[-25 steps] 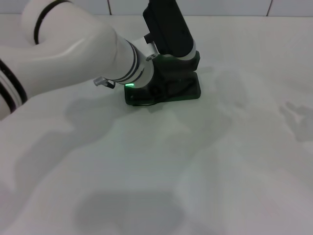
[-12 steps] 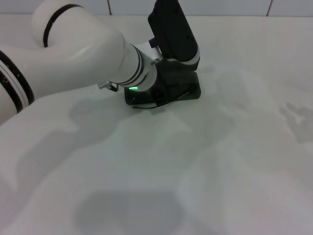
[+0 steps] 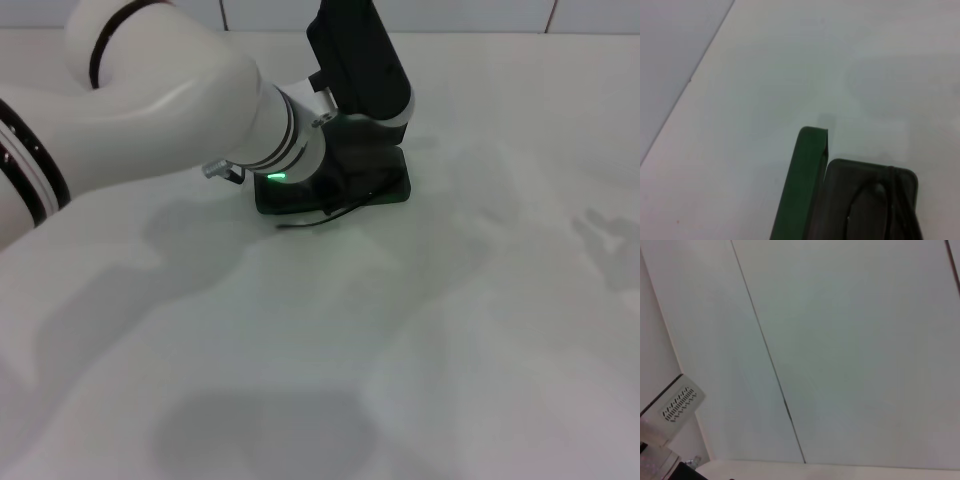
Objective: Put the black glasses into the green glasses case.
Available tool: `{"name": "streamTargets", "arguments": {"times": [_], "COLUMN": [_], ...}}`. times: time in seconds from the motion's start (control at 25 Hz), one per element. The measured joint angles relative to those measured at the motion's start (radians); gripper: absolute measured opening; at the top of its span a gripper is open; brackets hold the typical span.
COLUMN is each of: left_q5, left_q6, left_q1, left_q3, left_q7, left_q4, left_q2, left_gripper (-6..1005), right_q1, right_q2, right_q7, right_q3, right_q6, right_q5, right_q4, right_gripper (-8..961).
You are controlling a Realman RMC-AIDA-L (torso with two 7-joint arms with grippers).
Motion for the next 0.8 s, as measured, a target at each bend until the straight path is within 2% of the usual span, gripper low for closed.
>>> {"name": "streamTargets", "arguments": {"times": [0.2,0.52,0.8], "left_q5": [0.002,0.054,0.109], "left_q6": [0.023,0.086,0.032], "left_q1": [0.0,0.022,0.04], "left_q3": [0.0,0.012,0.071], "left_q7": [-0.005,-0.025,-0.037], "left_q4": [0.028,0.138,0.164], "left_q2": [0.002,0.002,0.005], "left_gripper": [112,95,94], "right_q1": [0.0,-0.003,-0.006], "right_q2": [0.0,0.0,0.0], "right_q7": [-0.001,-0.001,-0.002], "right_q3": [0.0,0.011,0.014], "right_q6": [-0.002,-0.007,-0.01], "right_q5": [0.004,0.004,0.006], "right_q4": [0.0,0.0,0.001], "right_gripper": [188,189,189]}}
